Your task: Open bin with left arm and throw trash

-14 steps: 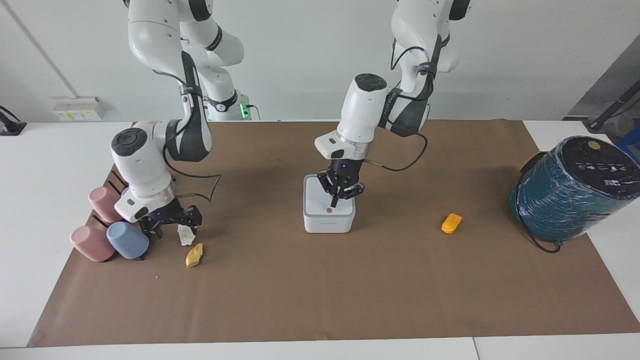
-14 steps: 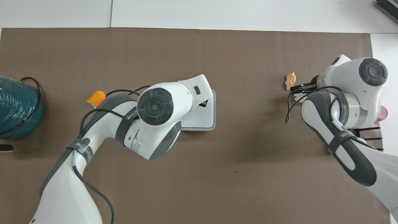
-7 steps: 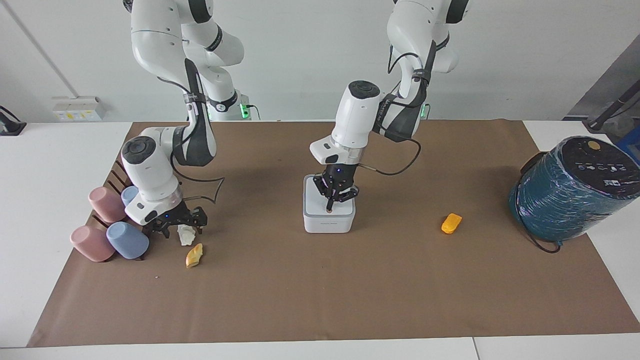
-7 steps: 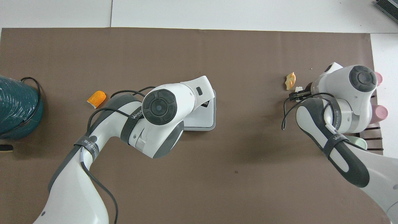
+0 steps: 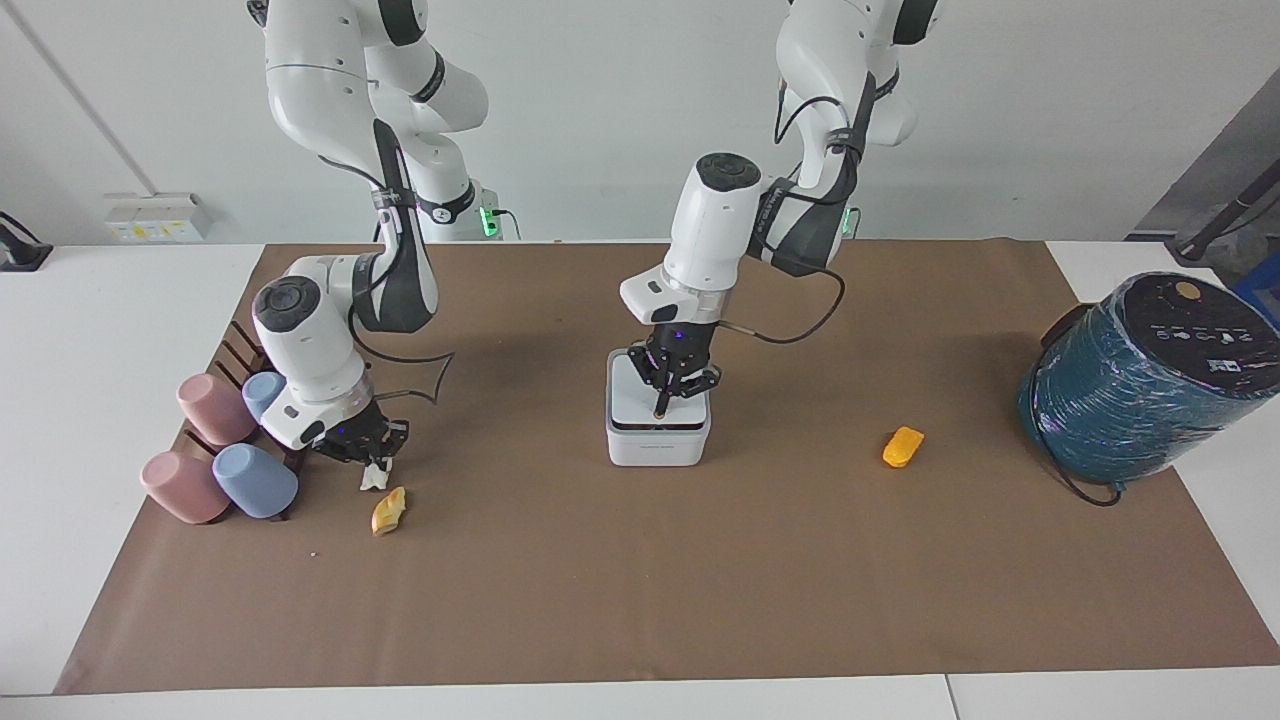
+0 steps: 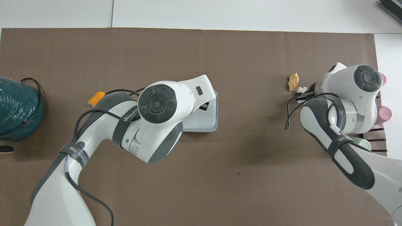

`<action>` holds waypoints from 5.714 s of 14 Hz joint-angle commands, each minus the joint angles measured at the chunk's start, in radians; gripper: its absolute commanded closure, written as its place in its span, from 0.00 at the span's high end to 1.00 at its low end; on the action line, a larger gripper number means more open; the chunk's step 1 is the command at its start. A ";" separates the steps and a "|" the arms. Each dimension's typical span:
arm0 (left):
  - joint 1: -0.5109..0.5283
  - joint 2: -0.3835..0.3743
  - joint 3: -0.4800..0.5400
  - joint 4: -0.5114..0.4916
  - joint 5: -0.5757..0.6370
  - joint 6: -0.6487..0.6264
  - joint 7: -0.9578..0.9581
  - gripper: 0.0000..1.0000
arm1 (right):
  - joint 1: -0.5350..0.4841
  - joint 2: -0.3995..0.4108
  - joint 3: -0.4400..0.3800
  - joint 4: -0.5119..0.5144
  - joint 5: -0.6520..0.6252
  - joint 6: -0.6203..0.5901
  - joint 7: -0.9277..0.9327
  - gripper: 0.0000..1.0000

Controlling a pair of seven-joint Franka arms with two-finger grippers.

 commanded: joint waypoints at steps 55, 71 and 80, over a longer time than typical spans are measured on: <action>0.436 -0.027 0.008 -0.082 -0.174 -0.024 0.599 0.00 | -0.229 0.185 0.290 0.156 -0.198 0.107 0.210 1.00; 0.031 -0.013 0.002 -0.053 -0.191 0.097 0.379 0.27 | -0.149 0.043 0.303 0.296 -0.183 -0.226 0.443 0.00; 0.044 -0.047 0.019 -0.053 -0.177 -0.014 0.376 1.00 | 0.003 0.009 0.399 0.420 0.042 -0.281 0.800 0.00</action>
